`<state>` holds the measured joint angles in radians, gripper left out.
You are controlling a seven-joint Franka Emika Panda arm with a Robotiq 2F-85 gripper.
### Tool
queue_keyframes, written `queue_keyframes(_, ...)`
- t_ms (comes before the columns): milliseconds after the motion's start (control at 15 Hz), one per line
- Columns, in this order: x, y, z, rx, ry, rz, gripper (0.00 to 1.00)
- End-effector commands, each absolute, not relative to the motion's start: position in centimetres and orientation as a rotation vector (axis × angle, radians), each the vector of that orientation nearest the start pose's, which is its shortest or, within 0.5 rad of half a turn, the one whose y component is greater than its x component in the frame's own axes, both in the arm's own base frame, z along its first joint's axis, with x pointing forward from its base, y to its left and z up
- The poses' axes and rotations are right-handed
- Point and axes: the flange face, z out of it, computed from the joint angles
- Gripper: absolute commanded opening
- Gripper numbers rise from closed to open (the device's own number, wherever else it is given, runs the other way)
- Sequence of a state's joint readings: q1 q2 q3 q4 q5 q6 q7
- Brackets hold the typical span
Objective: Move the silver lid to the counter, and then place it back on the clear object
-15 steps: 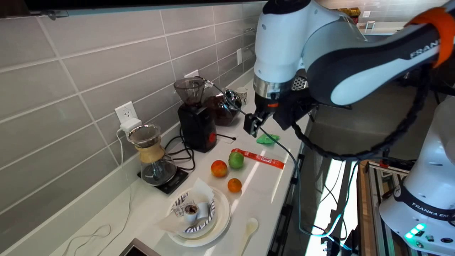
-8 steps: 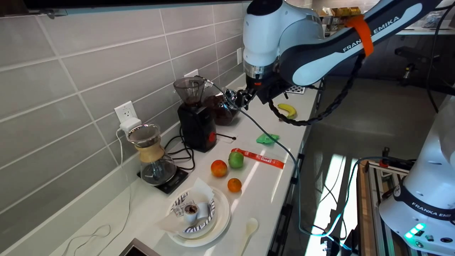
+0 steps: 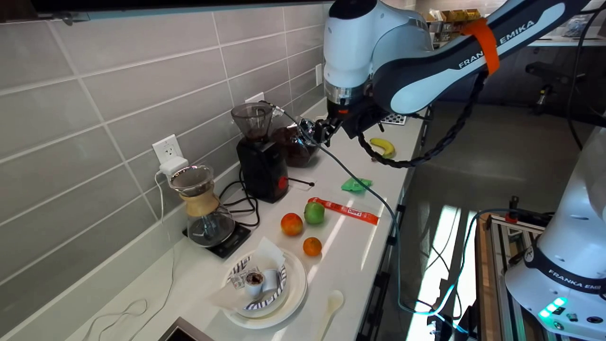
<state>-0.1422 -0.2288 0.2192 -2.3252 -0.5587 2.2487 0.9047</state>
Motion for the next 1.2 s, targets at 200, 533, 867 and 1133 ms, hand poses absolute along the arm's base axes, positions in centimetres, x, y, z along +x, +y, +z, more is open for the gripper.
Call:
queue_keyframes(200,51.2,-3.8,44.7,-3.258,1.244,-0.637,1.0)
queue_keyframes(533,54.9,-11.8,43.8,-3.169,1.409,-0.712,1.0)
queue_keyframes(867,57.6,-15.2,41.5,-3.203,1.004,-0.889,1.0)
queue_keyframes(1133,57.8,-18.5,39.5,-3.222,0.815,-0.929,1.0)
